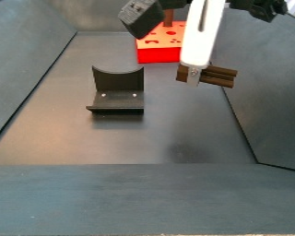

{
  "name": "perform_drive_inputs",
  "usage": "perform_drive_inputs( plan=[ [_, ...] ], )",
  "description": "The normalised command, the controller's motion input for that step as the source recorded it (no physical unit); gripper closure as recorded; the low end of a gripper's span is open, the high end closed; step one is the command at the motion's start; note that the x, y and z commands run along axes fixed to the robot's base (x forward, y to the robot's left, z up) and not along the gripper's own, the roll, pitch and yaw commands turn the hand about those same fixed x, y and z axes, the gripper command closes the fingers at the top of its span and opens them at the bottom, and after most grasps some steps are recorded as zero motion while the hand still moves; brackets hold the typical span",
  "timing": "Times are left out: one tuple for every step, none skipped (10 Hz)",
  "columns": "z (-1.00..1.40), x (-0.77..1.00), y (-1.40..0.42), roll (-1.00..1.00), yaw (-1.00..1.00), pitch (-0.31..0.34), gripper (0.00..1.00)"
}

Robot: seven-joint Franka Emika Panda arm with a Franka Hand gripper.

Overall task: Pick up the 3 prong object. Move up. Rotate the 3 prong object. Place the 3 prong object on the fixture. Regrasp the 3 prong object. Move to above the board. Insert the 3 prong object.
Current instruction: Rotate the 3 prong object.

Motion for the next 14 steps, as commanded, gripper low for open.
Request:
perform_drive_inputs(
  plan=[
    [-0.01,0.00,0.02,-0.01,-1.00,-0.005,1.00],
    [-0.01,0.00,0.02,-0.01,-1.00,-0.005,1.00],
    [-0.01,0.00,0.02,-0.01,-1.00,-0.006,1.00],
    [-0.01,0.00,0.02,-0.01,-1.00,-0.006,1.00],
    [-0.01,0.00,0.02,-0.01,-1.00,-0.006,1.00],
    [-0.01,0.00,0.02,-0.02,-1.00,-0.007,1.00],
    [-0.01,0.00,0.02,-0.02,-1.00,-0.007,1.00],
    [-0.01,0.00,0.02,-0.02,-1.00,-0.008,1.00],
    [-0.01,0.00,0.02,-0.02,-1.00,-0.009,1.00],
    [-0.01,0.00,0.02,-0.02,-1.00,-0.010,1.00],
    [-0.01,0.00,0.02,-0.03,-1.00,-0.011,1.00],
    [-0.01,0.00,0.02,-0.03,-1.00,-0.013,1.00],
    [-0.01,0.00,0.02,-0.04,-1.00,-0.015,1.00],
    [-0.01,0.00,0.02,-0.04,-1.00,-0.017,1.00]
  ],
)
